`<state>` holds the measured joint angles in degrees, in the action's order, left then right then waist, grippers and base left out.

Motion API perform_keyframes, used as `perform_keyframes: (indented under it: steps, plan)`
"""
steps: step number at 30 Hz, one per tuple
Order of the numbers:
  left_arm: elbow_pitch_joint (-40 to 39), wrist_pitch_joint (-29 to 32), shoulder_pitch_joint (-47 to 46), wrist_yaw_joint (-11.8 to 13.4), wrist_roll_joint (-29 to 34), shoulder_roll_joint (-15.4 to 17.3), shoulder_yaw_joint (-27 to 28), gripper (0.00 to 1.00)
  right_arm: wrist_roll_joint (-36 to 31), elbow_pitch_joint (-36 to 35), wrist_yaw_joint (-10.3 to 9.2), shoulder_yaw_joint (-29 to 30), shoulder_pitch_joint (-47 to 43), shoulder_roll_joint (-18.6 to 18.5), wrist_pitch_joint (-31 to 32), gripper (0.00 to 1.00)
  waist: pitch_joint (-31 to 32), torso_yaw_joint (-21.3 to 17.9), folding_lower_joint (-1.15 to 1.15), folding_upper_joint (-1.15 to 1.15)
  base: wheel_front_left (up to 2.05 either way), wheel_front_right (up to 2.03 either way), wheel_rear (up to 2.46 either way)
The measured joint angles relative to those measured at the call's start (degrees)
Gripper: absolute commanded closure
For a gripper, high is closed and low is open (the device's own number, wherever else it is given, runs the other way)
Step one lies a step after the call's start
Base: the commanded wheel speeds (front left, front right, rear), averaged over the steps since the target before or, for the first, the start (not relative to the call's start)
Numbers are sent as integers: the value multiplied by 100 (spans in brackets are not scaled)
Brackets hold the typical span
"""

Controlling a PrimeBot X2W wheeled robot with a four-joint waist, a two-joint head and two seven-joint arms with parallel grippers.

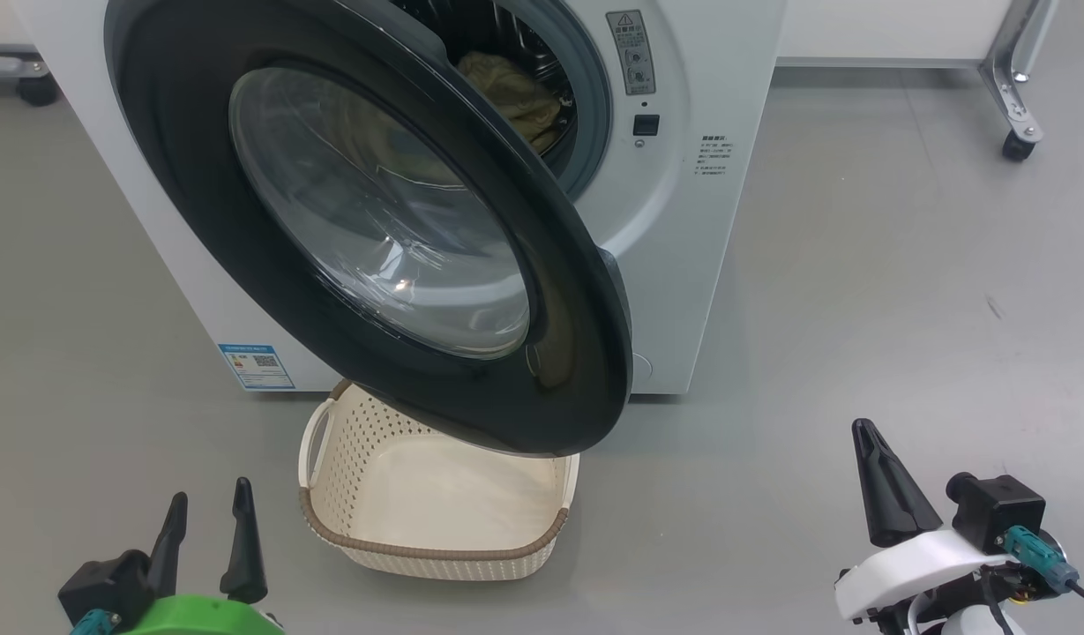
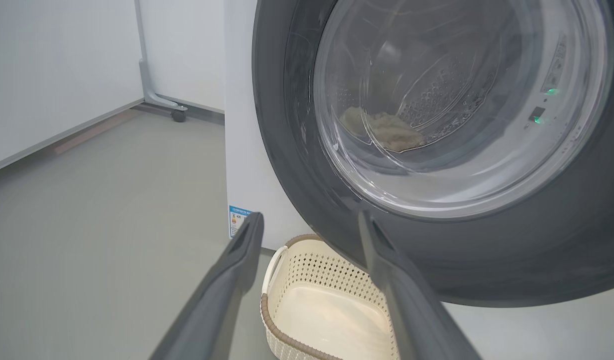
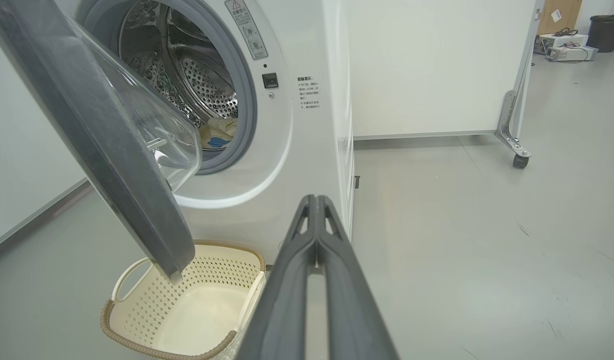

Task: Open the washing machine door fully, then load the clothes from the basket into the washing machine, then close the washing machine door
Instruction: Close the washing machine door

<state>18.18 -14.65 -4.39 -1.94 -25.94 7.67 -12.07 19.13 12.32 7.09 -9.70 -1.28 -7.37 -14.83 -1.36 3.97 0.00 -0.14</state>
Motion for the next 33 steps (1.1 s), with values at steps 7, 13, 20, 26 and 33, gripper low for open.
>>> perform_keyframes:
  steps: [7,13,20,26,33]
  plan:
    - [-32,0,22,-94,130,-76,138,0,0,-8,0,10,12,2,0,100,-17,18,0,0,0,0,0]
    - [-62,0,108,-143,167,-167,294,0,3,-235,0,78,239,29,0,100,-12,25,0,0,0,0,0]
    - [-67,0,170,-181,238,-256,368,0,11,-1024,0,-125,1075,135,0,100,-1,41,0,0,0,0,0]
    - [-76,0,169,-252,341,-361,370,0,31,-1585,0,-773,1536,186,-4,100,-8,138,0,0,0,0,0]
    - [-80,0,168,-304,388,-401,386,0,164,-1757,0,-2117,1729,199,-5,100,-65,324,0,0,0,0,0]
